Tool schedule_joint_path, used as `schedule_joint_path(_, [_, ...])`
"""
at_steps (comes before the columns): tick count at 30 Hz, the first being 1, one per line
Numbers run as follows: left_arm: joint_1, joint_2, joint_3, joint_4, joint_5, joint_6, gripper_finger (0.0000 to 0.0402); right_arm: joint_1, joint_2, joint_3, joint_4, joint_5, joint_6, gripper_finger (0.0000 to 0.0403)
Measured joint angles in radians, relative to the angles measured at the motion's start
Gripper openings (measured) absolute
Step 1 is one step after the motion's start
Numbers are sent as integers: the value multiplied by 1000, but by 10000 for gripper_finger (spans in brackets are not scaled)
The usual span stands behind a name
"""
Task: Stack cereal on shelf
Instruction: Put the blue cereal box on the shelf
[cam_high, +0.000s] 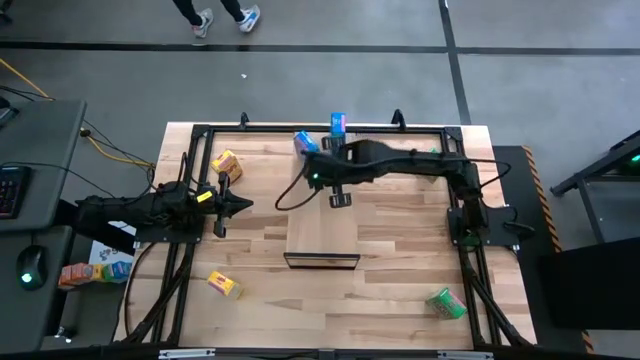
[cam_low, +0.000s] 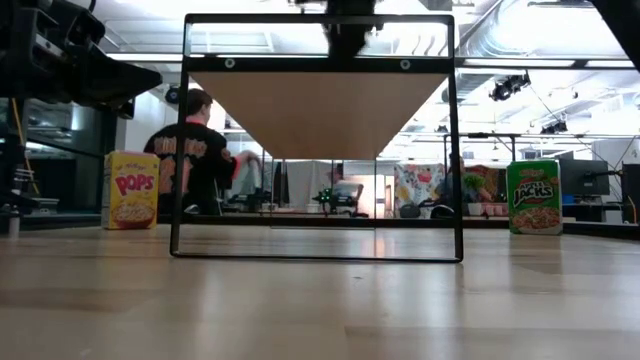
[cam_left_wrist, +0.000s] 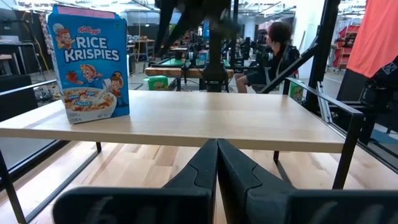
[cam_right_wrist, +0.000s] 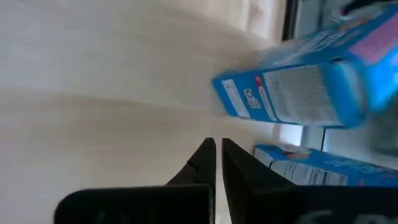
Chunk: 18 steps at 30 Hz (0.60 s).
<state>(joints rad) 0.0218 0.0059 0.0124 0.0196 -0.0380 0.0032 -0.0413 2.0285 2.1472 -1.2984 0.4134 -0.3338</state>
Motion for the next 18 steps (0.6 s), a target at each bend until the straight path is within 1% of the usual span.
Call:
schedule_joint_path(3, [0, 0, 0, 0, 0, 0, 3, -18, 1, -101, 14, 130, -8, 0])
schedule_joint_path(5, [0, 0, 0, 0, 0, 0, 3, -38, 0, -159, 76, 175, -6, 0])
schedule_joint_path(9, [0, 0, 0, 0, 0, 0, 3, -63, -4, -236, 214, 161, -54, 0])
schedule_joint_path(12, [0, 0, 0, 0, 0, 0, 3, -65, -5, -266, 277, 182, -75, 0])
schedule_joint_path(18, [0, 0, 0, 0, 0, 0, 3, -63, -6, -273, 301, 182, -76, 0])
